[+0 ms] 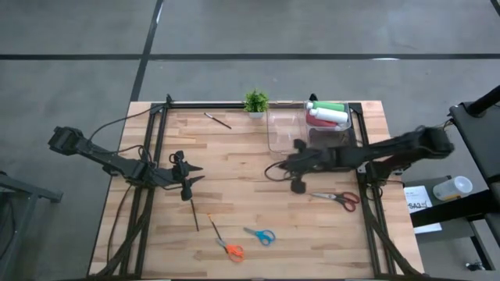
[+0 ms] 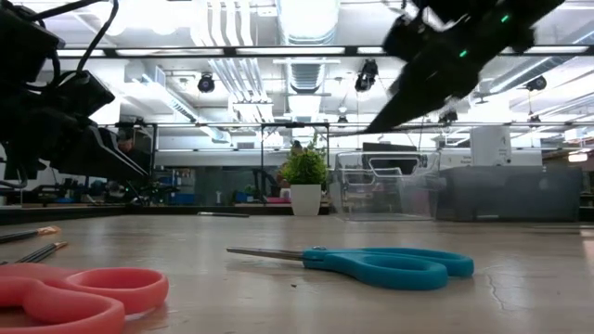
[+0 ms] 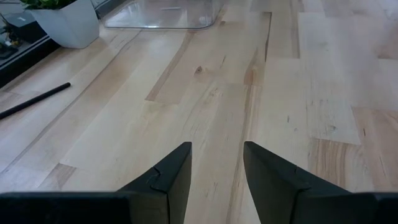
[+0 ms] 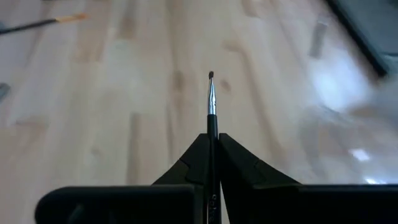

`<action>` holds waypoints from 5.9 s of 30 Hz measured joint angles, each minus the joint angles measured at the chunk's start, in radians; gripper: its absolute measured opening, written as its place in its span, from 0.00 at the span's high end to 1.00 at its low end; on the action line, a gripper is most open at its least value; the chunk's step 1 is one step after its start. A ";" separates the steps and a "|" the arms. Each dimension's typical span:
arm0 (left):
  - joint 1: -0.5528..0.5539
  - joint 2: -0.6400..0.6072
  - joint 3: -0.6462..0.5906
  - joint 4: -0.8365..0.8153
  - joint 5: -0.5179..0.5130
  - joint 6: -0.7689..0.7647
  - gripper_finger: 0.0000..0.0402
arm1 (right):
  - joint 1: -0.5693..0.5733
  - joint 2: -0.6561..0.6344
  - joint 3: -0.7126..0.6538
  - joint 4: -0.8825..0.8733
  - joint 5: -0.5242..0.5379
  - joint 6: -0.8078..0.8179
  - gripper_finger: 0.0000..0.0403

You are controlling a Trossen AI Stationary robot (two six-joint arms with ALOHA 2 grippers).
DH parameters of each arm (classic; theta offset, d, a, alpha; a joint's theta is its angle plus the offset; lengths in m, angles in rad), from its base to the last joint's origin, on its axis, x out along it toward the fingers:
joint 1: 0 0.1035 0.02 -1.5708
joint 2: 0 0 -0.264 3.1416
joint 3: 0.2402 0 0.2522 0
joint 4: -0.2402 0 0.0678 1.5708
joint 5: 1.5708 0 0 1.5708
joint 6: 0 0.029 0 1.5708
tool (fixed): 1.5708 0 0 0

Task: Pick & Place Paint Supplies
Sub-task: Put the bottom silver paintbrush into the black bin, then put the silver paintbrush into the black bin

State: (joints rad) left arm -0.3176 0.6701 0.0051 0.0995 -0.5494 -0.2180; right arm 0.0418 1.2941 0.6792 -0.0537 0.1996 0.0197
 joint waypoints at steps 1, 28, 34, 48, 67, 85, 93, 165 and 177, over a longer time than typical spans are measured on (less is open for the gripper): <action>0.000 0.000 0.000 0.000 0.000 0.000 0.61 | 0.000 -0.046 0.000 -0.064 0.021 0.010 0.96; 0.000 0.000 0.000 0.000 0.000 0.000 0.61 | -0.004 -0.604 0.002 -0.772 0.390 0.315 0.96; 0.000 0.000 0.000 0.000 0.000 0.000 0.61 | -0.013 -0.544 0.009 -0.812 0.404 0.389 0.96; 0.000 0.000 0.000 0.000 0.000 0.000 0.61 | -0.034 -0.442 0.016 -0.878 0.368 0.489 0.96; 0.000 0.000 0.000 0.000 0.000 0.000 0.61 | -0.279 -0.296 0.017 -0.934 0.234 0.590 0.96; 0.000 0.000 0.000 0.000 0.000 0.000 0.61 | -0.287 -0.121 0.017 -0.875 0.212 0.420 0.96; 0.000 0.000 0.000 0.000 0.000 0.000 0.61 | -0.287 -0.088 0.017 -0.875 0.219 0.422 0.89; 0.000 0.000 0.000 0.000 0.000 0.000 0.61 | -0.136 -0.355 -0.328 0.662 0.193 0.155 0.73; -0.002 0.000 0.000 -0.001 0.047 0.015 0.61 | -0.136 -0.355 -0.334 0.656 0.193 0.154 0.73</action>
State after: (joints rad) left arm -0.3191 0.6697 0.0051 0.0990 -0.5021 -0.2033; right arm -0.0940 0.9390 0.3454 0.6022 0.3923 0.1736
